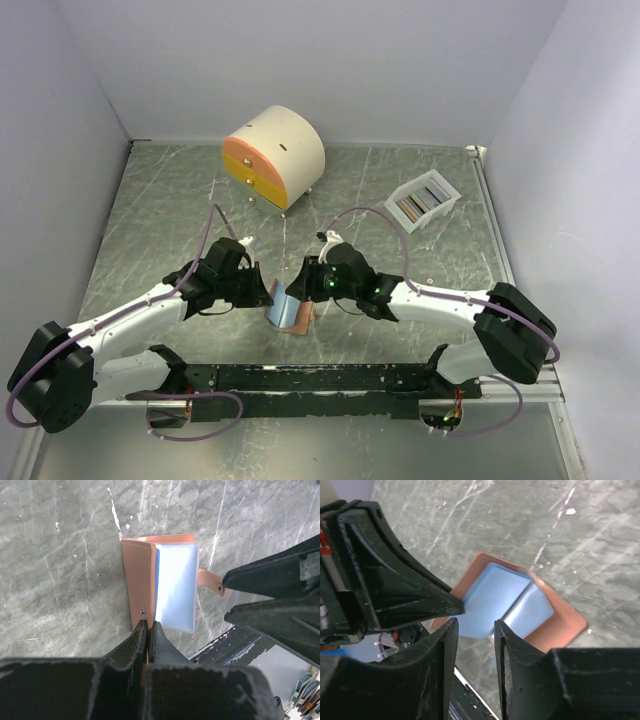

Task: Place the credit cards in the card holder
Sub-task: Open the card holder at the center of the board.

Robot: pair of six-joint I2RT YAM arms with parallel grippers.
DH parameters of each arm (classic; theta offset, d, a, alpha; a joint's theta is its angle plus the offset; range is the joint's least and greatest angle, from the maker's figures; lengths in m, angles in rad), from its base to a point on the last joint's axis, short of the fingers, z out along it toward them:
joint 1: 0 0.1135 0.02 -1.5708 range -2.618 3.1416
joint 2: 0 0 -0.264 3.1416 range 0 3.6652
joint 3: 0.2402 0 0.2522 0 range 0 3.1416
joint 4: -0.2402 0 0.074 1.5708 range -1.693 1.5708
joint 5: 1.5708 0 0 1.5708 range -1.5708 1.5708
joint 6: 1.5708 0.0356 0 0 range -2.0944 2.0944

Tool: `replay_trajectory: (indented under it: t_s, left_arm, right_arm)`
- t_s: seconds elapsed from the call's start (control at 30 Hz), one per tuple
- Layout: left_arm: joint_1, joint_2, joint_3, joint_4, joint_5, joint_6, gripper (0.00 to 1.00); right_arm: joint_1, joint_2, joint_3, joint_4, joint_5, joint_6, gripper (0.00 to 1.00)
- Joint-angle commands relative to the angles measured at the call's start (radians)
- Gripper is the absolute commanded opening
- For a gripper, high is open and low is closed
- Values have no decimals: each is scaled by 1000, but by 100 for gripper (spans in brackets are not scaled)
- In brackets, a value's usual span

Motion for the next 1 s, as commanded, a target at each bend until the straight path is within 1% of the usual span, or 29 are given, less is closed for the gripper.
replay_trajectory:
  t_s: [0.0,0.1,0.23,0.4,0.53,0.63,0.87,0.97]
  left_arm:
    - [-3,-10,7,-30,-24,3,7]
    - [-2,-21,17,-44,-26,1,7]
    - [-2,-43,13,-30,-7,-15,7]
    - [-3,-77,-53,90,117,-90,7]
    - [-3,-95,-104,203,180,-144,7]
    - [-2,-90,-124,242,190,-152,12]
    - [-3,-67,-160,286,201,-159,16]
    - [-3,-61,-166,297,201,-157,20]
  right_arm:
    - [16,41,34,55,-20,38,35]
    - [19,113,53,46,-27,27,35]
    - [20,183,20,86,-38,29,26]
    - [19,227,-21,91,20,-5,22]
    - [20,265,-39,123,15,-6,20]
    - [20,288,-45,148,-1,-1,20]
    - [19,287,-55,158,-3,-2,19]
    - [20,283,-55,156,-2,-2,18]
